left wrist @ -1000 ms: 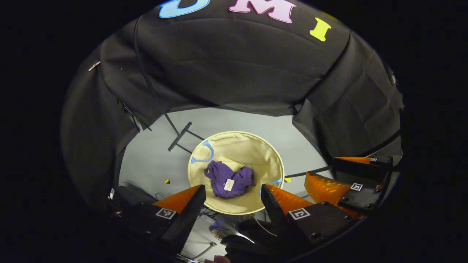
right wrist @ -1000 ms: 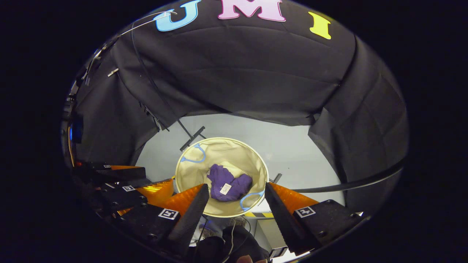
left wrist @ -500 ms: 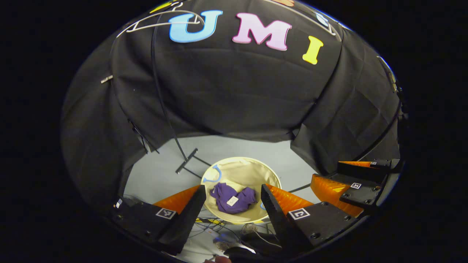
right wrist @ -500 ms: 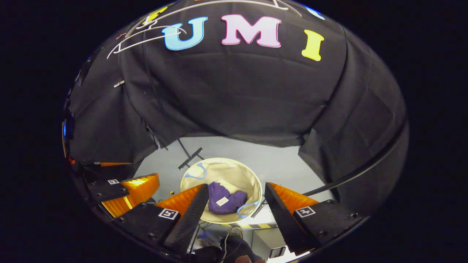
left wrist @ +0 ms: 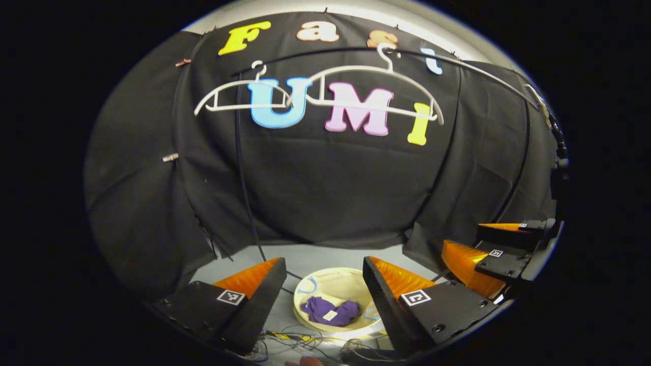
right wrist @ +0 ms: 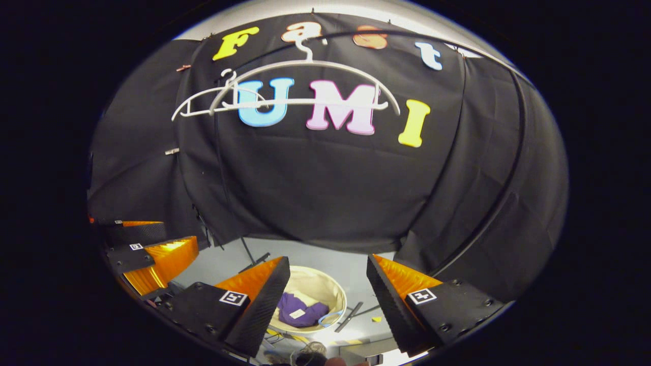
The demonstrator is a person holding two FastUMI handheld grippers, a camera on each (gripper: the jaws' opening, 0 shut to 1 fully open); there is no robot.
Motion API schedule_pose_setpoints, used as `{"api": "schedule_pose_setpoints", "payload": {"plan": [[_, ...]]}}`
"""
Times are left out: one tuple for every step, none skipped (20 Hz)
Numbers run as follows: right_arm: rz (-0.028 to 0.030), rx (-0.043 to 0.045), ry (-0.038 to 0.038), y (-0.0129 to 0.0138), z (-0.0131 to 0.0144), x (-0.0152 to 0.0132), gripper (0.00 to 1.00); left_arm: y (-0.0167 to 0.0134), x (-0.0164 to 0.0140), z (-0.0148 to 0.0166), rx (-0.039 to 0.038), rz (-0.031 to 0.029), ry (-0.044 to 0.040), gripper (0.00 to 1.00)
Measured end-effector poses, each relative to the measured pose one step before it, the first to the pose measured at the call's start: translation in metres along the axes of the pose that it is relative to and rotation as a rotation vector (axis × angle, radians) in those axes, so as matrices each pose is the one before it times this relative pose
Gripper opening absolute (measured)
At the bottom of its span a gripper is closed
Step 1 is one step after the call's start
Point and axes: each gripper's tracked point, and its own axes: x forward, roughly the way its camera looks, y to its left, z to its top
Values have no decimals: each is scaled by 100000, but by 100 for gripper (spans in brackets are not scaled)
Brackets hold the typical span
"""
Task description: Grasp the clothes on the hanger with both hands and then place them into the laundry hamper below.
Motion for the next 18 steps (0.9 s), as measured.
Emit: {"api": "schedule_pose_setpoints", "payload": {"plan": [[-420,-877,-4111,243,1301,-1059,98,434,-1222,1131,1103,738,-3493,95],[-412,-236,-3256,282,1192,-884,99,314,-1153,1134,356,153,-3282,95],[-271,263,-3700,554,1564,-1286,96,226,-1122,1180,-427,-156,-3169,95],[-212,344,-2924,357,1279,-883,98,193,-1051,1216,-325,-488,-3308,95],[-151,819,-2941,379,1428,-913,99,342,-973,1194,189,-95,-3292,95],[80,919,-2449,183,1266,-837,98,338,-918,1104,308,-126,-2659,95],[-404,934,-1861,40,813,-929,98,78,-895,991,198,-363,-2338,95],[-565,754,-1866,107,1017,-375,98,244,-750,887,-324,-316,-1899,95],[-650,390,-2290,47,899,-468,98,178,-554,628,-901,-393,-1314,95],[-1108,43,-2319,-53,394,-209,98,266,-673,748,-993,-161,-1592,92],[-1456,54,-2682,-202,1162,-265,98,317,-499,745,-915,-58,-1749,95],[-1674,445,-2262,-537,327,-475,96,340,-537,764,-782,181,-1823,92],[-1074,758,-1842,-486,705,-593,96,441,-491,740,-493,514,-2050,95],[-852,1139,-1516,-291,680,-761,96,291,-367,733,-83,725,-1886,95],[-271,898,-1221,-471,518,-805,96,297,-278,712,434,565,-1919,95],[-136,682,-1562,-473,502,-1236,96,293,-313,595,797,592,-1505,95],[-177,372,-1932,-613,381,-840,96,242,-248,374,792,724,-1162,95],[-460,-26,-2568,-532,485,-480,96,84,-253,433,519,397,-904,92]]}}
